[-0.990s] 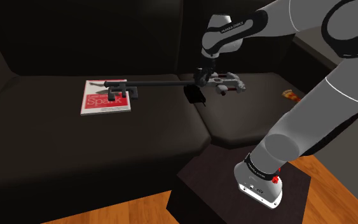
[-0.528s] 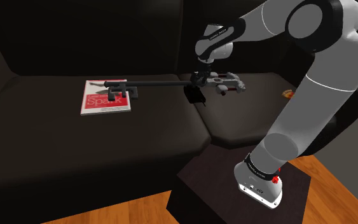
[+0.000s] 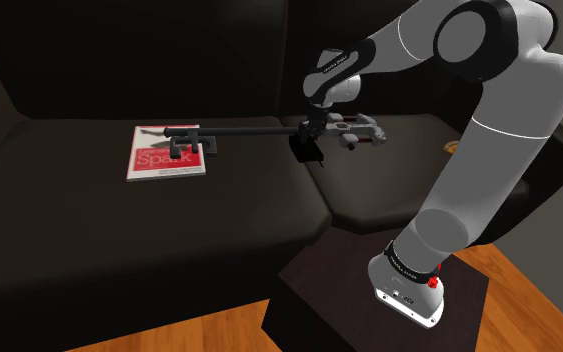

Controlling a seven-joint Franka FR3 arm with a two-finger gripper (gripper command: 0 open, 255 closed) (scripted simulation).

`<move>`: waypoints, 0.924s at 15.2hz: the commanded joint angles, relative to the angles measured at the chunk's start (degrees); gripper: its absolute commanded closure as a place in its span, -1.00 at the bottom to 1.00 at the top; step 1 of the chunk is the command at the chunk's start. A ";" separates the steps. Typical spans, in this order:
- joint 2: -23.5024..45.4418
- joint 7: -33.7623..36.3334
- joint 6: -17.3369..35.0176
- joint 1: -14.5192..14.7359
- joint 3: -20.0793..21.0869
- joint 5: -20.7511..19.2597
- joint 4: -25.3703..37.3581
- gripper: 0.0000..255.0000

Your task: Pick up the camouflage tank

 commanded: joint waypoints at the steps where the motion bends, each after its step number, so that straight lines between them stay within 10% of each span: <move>1: 0.16 -0.02 0.20 0.01 0.03 0.05 -0.07 1.00; 14: -2.50 0.76 -3.38 0.20 -0.25 -1.04 0.94 1.00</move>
